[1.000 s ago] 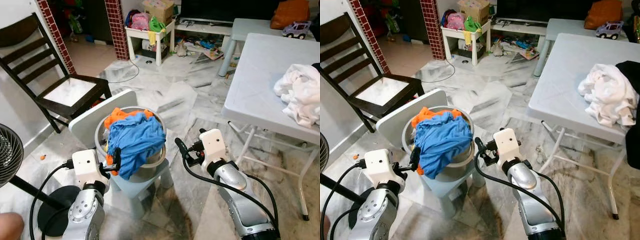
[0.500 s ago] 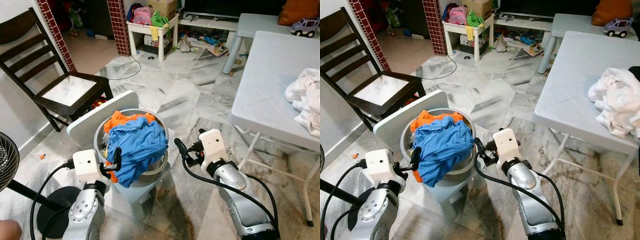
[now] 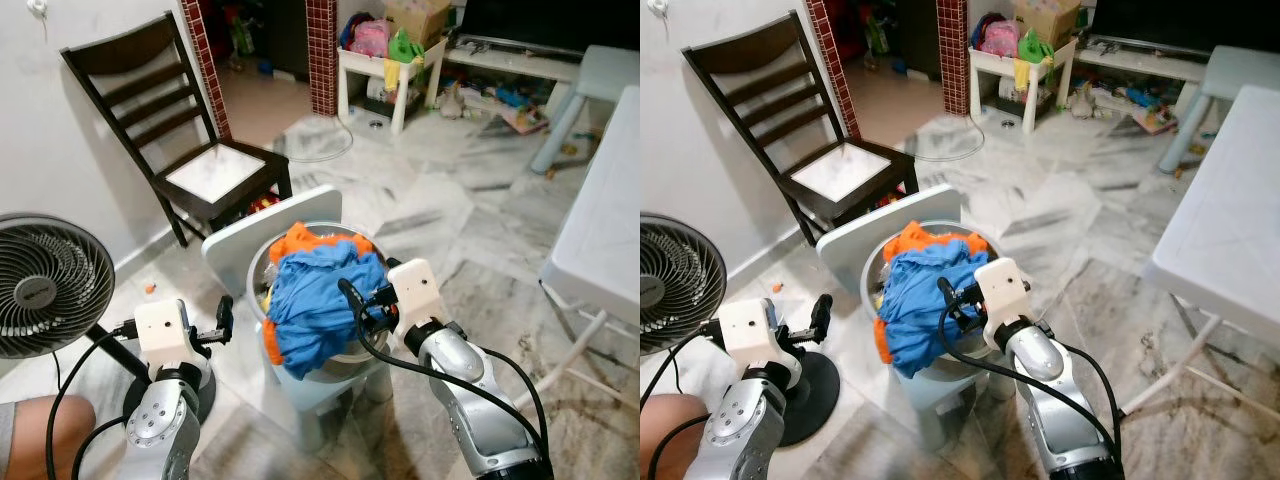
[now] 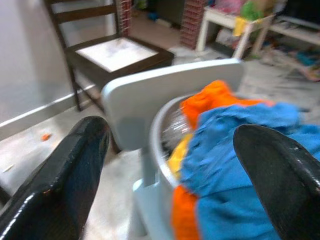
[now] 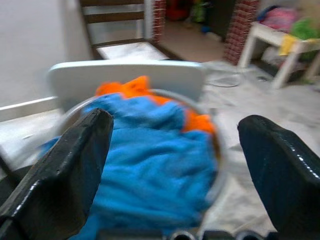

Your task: Hang hanger

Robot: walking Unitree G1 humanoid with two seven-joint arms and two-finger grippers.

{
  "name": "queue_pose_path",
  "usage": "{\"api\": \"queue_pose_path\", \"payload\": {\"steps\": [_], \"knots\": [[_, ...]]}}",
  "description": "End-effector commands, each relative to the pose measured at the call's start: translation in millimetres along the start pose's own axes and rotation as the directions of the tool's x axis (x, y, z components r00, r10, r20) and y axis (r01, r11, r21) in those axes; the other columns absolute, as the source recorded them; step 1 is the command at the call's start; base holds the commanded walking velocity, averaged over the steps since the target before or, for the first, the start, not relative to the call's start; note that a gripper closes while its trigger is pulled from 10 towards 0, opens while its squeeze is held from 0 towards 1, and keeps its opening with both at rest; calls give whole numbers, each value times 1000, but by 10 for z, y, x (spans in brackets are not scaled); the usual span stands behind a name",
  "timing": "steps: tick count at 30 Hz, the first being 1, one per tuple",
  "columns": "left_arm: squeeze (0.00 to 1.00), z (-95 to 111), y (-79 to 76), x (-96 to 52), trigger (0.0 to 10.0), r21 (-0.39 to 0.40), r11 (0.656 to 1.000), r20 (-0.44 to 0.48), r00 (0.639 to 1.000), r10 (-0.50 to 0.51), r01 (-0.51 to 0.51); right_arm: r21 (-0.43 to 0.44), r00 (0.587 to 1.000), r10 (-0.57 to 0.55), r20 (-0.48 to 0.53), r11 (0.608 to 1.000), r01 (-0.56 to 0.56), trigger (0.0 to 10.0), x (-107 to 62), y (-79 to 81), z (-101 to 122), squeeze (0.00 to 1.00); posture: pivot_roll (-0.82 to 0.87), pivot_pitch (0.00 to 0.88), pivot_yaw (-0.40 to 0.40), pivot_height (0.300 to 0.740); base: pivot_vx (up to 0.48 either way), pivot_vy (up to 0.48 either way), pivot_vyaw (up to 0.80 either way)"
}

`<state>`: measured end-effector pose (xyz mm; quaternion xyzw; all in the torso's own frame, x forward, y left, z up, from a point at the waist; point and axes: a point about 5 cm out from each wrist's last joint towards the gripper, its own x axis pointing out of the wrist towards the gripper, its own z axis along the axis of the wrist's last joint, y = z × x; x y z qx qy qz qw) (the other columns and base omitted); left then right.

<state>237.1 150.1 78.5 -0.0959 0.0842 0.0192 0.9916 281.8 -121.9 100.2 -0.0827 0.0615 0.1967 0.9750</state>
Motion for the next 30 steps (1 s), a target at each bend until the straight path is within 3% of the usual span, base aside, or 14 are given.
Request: {"api": "queue_pose_path", "payload": {"steps": [1,11,15,23,30], "knots": [[0,48,79,3,10000,9,1000,17,1000,26,-26,3,999,12,44,1000,-12,10000,37,59,107,0,-59,45,40,740,304,255,0],[0,-20,70,23,10000,1,1000,-32,999,23,-23,0,998,-8,64,1000,8,10000,44,34,150,0,-57,46,39,740,118,125,0],[0,-124,12,86,10000,-63,997,-123,991,-57,49,-7,995,-36,90,999,37,10000,58,0,215,0,-57,47,37,740,0,0,0],[0,-115,-138,251,10000,-85,987,-156,976,-151,139,-8,993,-52,103,999,53,10000,66,-40,280,0,-82,45,37,740,0,0,0],[0,-128,-269,215,10000,-92,982,-163,971,-177,164,-9,994,-69,85,998,70,10000,24,-60,231,0,-91,50,40,740,0,0,0]]}}
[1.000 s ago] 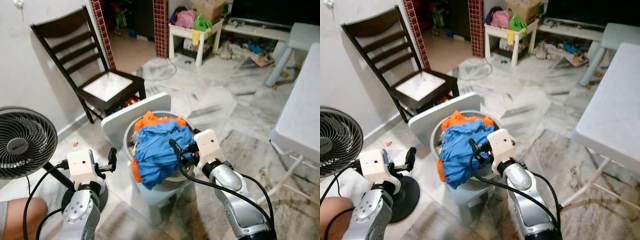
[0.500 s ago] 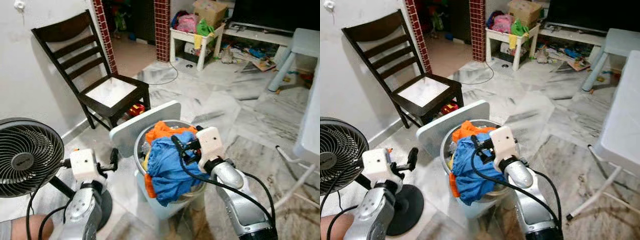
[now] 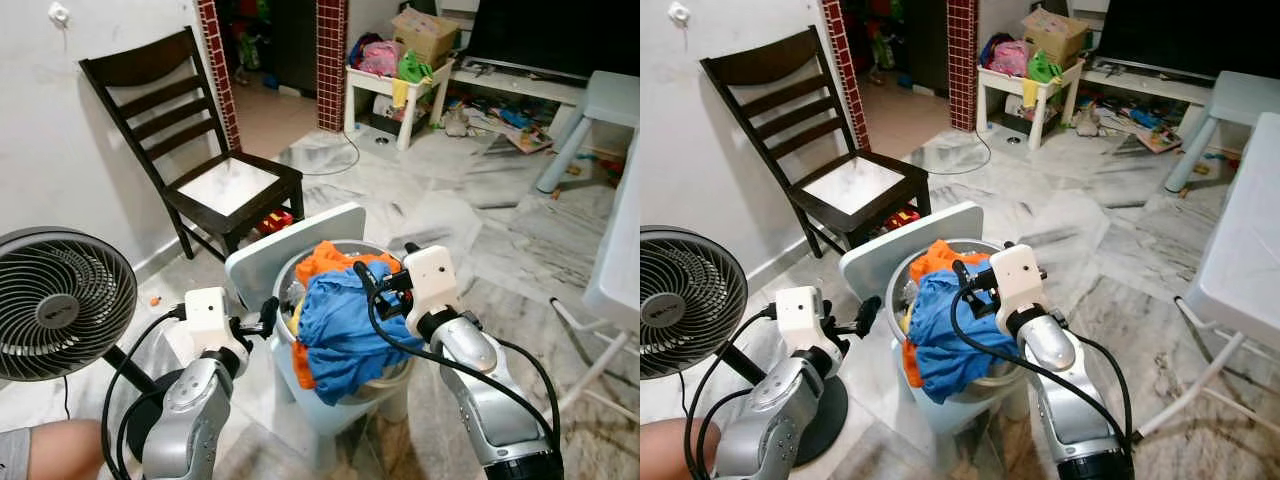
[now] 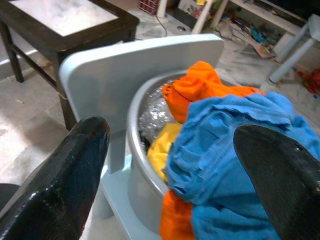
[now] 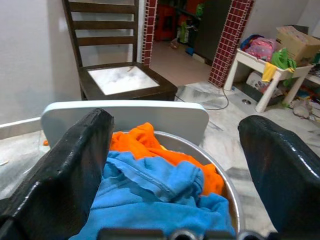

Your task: Hang hanger

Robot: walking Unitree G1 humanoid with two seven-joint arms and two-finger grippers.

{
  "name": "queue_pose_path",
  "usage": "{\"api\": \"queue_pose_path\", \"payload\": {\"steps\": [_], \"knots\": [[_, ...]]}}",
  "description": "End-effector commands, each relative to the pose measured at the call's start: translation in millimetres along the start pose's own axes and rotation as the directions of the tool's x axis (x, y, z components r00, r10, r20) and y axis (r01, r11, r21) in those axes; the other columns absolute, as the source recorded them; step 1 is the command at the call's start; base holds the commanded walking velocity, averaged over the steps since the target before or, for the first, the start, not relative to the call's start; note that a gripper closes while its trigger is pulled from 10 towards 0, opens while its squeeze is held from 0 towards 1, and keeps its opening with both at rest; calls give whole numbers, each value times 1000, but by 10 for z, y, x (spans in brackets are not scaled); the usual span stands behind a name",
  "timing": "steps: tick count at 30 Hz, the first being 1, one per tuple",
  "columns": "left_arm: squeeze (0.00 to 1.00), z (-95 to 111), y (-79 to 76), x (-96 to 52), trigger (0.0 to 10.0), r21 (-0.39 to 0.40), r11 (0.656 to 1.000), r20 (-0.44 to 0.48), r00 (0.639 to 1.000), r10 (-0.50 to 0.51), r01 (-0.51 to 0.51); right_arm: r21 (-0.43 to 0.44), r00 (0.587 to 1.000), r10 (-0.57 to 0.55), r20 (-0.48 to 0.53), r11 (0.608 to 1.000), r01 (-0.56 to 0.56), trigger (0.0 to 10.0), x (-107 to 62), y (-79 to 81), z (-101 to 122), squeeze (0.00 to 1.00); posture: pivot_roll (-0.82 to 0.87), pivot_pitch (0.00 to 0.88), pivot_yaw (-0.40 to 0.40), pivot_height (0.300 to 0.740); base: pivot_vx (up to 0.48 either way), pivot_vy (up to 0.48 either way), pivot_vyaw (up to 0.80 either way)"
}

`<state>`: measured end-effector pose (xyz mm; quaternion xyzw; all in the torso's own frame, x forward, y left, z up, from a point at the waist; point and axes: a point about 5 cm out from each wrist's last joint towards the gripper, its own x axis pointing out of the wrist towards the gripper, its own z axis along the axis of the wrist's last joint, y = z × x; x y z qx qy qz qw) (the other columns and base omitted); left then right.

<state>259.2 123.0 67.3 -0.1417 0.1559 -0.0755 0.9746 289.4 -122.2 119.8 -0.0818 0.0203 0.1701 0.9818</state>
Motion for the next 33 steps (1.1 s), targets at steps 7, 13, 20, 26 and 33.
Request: {"api": "queue_pose_path", "payload": {"steps": [7,13,20,26,33], "knots": [[0,15,51,-62,10000,-8,998,23,998,57,-57,0,1000,-8,0,1000,8,10000,-11,-1,14,0,-82,51,36,740,0,0,0],[0,5,87,-93,10000,35,997,28,997,69,-69,1,1000,3,-3,1000,-3,10000,3,23,10,0,-75,50,34,740,0,255,0],[0,-1,61,-90,10000,35,997,29,998,61,-62,-1,1000,3,-5,1000,-3,10000,-4,19,7,0,-81,52,34,740,0,108,0],[0,-5,62,-83,10000,38,997,27,998,60,-61,-5,1000,0,-7,1000,0,10000,-12,12,3,0,-81,52,34,740,0,289,0],[0,32,64,-100,10000,10,998,72,996,59,-60,-10,1000,7,-9,1000,-7,10000,-11,14,-1,0,-82,55,31,740,0,93,0]]}}
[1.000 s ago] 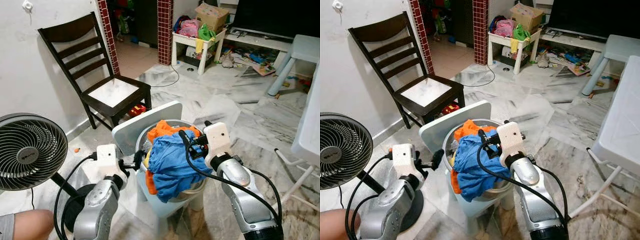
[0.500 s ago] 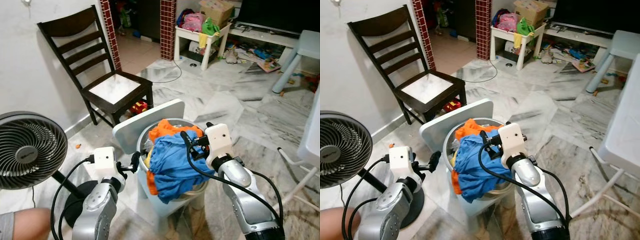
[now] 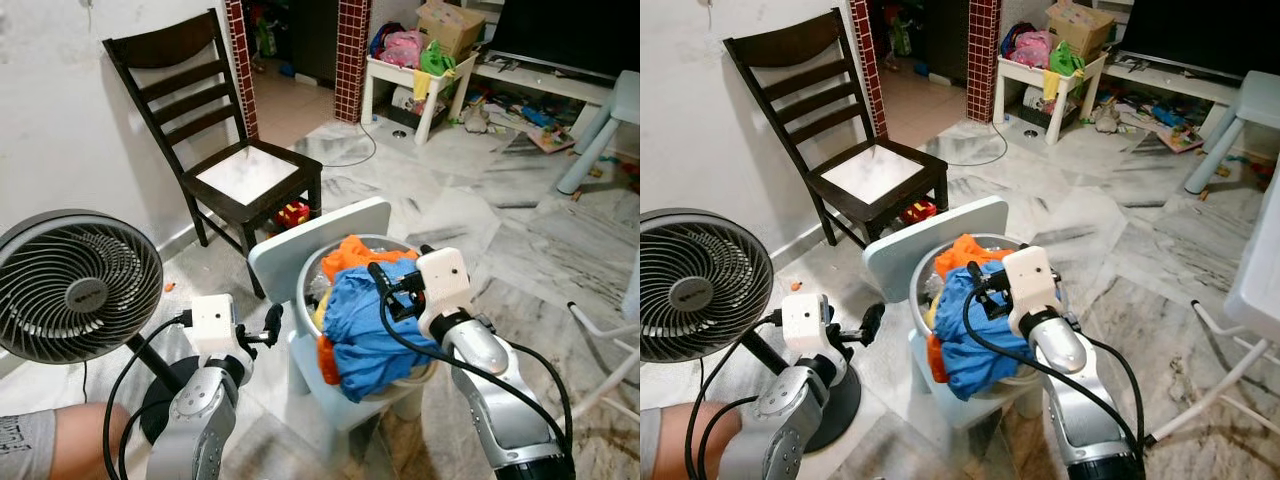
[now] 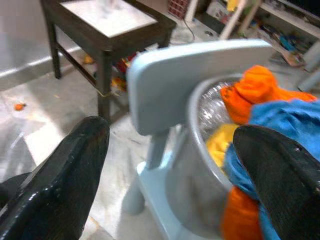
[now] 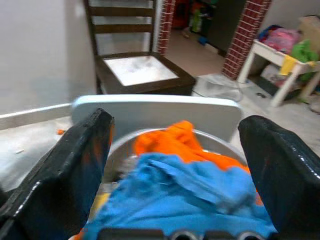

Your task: Hang hanger

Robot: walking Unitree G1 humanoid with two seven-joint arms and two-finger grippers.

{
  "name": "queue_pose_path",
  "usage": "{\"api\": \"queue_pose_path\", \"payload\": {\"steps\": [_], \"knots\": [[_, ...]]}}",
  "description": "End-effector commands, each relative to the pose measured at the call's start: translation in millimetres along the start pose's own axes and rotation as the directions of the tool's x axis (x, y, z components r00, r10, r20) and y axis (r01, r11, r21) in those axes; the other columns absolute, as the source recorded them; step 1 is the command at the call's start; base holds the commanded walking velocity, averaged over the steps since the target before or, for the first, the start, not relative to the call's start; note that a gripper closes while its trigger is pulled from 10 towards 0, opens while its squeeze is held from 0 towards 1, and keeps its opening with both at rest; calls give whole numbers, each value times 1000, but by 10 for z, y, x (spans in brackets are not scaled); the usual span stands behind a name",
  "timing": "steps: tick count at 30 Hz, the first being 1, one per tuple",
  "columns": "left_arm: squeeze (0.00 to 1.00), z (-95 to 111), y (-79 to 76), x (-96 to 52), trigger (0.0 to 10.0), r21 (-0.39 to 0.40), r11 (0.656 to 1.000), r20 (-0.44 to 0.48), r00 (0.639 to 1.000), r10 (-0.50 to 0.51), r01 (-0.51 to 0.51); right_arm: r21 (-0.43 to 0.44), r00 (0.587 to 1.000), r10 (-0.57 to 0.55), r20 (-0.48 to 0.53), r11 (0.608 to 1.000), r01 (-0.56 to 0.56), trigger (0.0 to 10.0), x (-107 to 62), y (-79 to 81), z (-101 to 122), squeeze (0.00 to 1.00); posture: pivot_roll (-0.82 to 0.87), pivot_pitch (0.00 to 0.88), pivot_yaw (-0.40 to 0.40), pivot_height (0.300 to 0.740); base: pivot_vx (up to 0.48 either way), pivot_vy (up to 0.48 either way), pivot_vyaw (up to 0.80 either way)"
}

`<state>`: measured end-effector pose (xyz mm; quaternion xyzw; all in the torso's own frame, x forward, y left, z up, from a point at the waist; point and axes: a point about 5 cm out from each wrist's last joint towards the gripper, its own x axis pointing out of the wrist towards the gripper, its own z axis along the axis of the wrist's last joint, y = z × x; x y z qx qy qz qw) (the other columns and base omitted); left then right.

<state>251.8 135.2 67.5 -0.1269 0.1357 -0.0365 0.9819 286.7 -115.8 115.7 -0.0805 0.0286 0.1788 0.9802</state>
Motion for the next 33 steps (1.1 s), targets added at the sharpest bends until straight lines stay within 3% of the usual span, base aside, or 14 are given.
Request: {"api": "queue_pose_path", "payload": {"steps": [1,6,23,33], "knots": [[0,34,-35,-11,10000,-6,1000,27,1000,-16,16,-15,1000,-12,6,1000,12,10000,-10,-59,30,0,-82,55,31,740,0,0,0],[0,52,-31,-20,10000,-7,999,41,999,-32,33,-18,1000,-9,6,1000,9,10000,-8,-54,34,0,-83,56,31,740,0,-127,0],[0,72,-18,-1,10000,6,999,52,998,-32,32,-18,1000,0,2,1000,0,10000,-16,-19,11,0,-82,61,35,740,0,-392,0],[0,50,2,-5,10000,0,1000,49,999,13,-13,-23,1000,0,1,1000,0,10000,-11,-30,14,0,-78,61,27,740,0,0,0]]}}
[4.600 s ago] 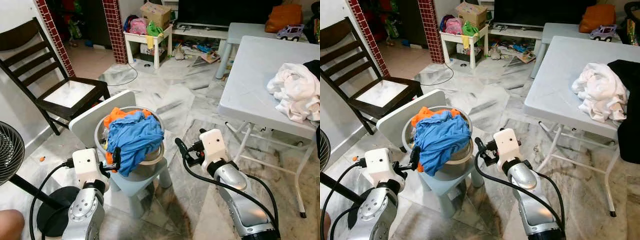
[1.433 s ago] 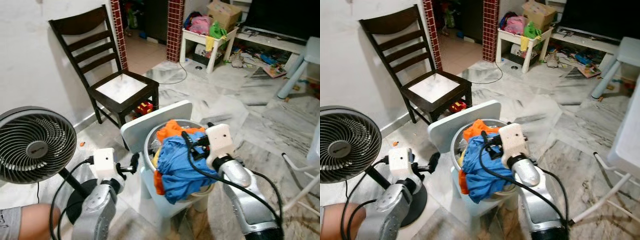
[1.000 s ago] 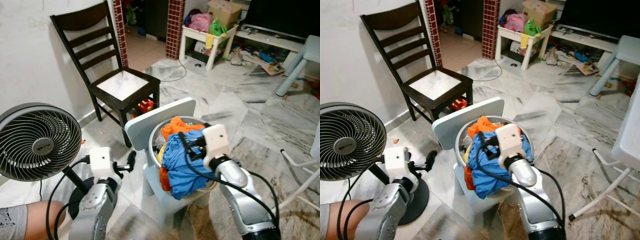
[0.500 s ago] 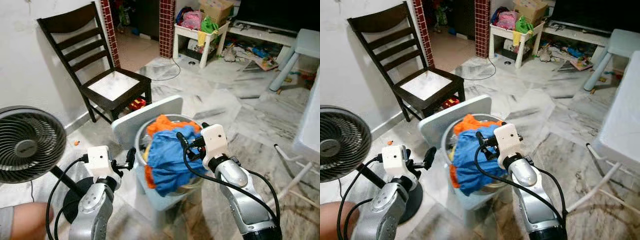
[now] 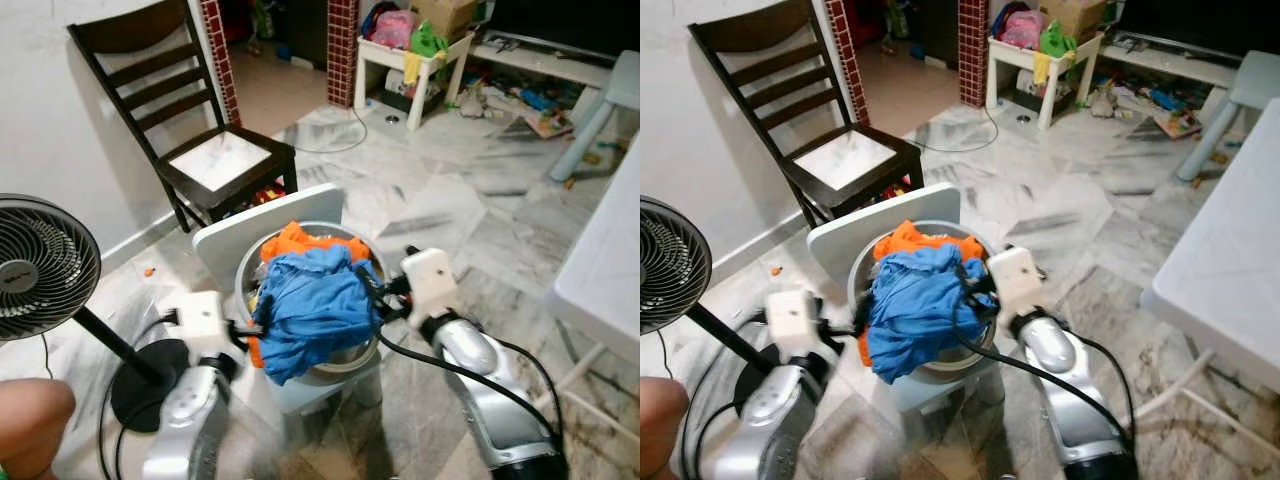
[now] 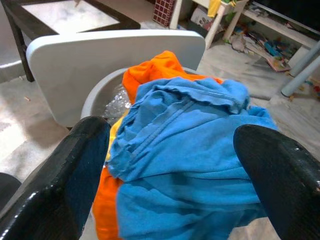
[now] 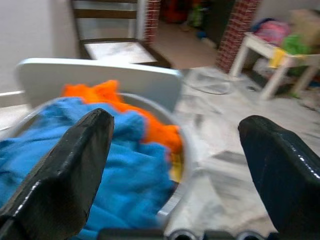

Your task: Hang hanger

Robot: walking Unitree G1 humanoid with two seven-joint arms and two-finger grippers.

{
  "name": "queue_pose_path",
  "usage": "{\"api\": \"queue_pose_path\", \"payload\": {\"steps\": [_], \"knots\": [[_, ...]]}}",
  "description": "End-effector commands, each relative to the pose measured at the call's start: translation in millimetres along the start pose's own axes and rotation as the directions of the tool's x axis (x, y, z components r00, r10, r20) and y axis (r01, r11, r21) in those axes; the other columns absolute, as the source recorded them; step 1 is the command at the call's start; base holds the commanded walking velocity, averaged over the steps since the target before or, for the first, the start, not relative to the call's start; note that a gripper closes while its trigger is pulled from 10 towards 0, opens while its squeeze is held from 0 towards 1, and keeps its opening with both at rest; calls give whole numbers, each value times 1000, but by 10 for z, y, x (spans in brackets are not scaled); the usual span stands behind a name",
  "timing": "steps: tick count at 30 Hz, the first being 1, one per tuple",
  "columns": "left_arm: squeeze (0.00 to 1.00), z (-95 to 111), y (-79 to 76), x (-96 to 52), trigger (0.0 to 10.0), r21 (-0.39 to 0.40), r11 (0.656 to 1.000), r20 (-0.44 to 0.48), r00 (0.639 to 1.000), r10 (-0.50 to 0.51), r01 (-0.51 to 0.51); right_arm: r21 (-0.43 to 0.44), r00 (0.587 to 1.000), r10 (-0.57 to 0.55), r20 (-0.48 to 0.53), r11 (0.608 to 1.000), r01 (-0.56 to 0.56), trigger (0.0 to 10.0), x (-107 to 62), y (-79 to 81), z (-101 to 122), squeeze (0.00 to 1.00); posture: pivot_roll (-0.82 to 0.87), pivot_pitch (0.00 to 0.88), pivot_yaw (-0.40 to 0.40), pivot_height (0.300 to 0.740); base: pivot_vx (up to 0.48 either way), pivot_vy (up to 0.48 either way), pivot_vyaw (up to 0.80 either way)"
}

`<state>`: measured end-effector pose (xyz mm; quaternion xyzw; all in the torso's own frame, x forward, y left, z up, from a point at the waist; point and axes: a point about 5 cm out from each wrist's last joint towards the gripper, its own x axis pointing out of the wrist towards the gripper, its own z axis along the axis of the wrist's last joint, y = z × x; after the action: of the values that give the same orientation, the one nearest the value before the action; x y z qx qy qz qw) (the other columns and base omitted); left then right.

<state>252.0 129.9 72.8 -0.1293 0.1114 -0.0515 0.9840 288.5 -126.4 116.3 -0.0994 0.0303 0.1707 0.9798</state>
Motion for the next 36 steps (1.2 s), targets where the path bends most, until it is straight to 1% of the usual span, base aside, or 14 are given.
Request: {"api": "queue_pose_path", "payload": {"steps": [1,6,12,13,17,18,19,22,25,28,29,30,33,36], "knots": [[0,13,70,1,10000,-2,999,5,999,52,-52,13,1000,18,13,1000,-18,10000,6,76,28,0,-78,61,27,740,0,0,0],[0,10,75,10,10000,-24,998,5,998,62,-62,10,1000,19,9,1000,-19,10000,-9,65,18,0,-85,60,25,740,0,0,0],[0,14,127,35,10000,-25,992,5,993,120,-120,4,1000,14,7,1000,-14,10000,-8,31,22,0,-89,57,23,740,0,0,0],[0,27,137,56,10000,-41,991,12,992,125,-125,3,1000,13,9,1000,-13,10000,-9,28,25,0,-89,57,20,740,0,0,0],[0,22,182,155,10000,-89,983,-25,987,159,-160,0,1000,18,14,1000,-18,10000,-13,37,50,0,-98,64,16,740,0,0,0],[0,21,187,178,10000,-108,980,-32,986,162,-165,-2,1000,20,17,1000,-20,10000,-16,38,63,0,-103,68,17,740,0,0,0],[0,10,191,235,10000,-149,974,-51,985,166,-172,-5,1000,21,21,1000,-21,10000,-24,36,82,0,-112,76,15,740,0,0,0],[0,-20,178,303,10000,-210,961,-81,983,166,-180,-16,999,22,28,1000,-22,10000,-50,28,115,0,-130,85,17,740,0,0,0],[0,-82,106,414,10000,-270,948,-121,982,142,-170,-39,999,20,36,999,-19,10000,-112,-8,163,0,-159,103,23,740,0,0,0],[0,-151,25,495,10000,-306,939,-168,980,108,-156,-34,999,41,27,999,-40,10000,-174,-2,192,0,-186,120,30,740,0,0,0],[0,-173,-8,524,10000,-315,937,-182,979,95,-150,-29,997,79,21,997,-78,10000,-218,40,215,0,-206,135,30,740,0,0,0],[0,-179,-16,530,10000,-317,937,-184,978,92,-148,-28,996,88,19,996,-87,10000,-232,51,222,0,-206,135,30,740,0,0,0],[0,-234,-113,573,10000,-324,936,-214,974,70,-138,-21,984,179,-18,983,-180,10000,-380,108,205,0,-231,144,32,740,0,0,0],[0,-309,-170,572,10000,-333,932,-242,968,60,-141,-28,973,221,-67,974,-223,10000,-513,99,137,0,-246,151,32,740,0,0,0]]}}
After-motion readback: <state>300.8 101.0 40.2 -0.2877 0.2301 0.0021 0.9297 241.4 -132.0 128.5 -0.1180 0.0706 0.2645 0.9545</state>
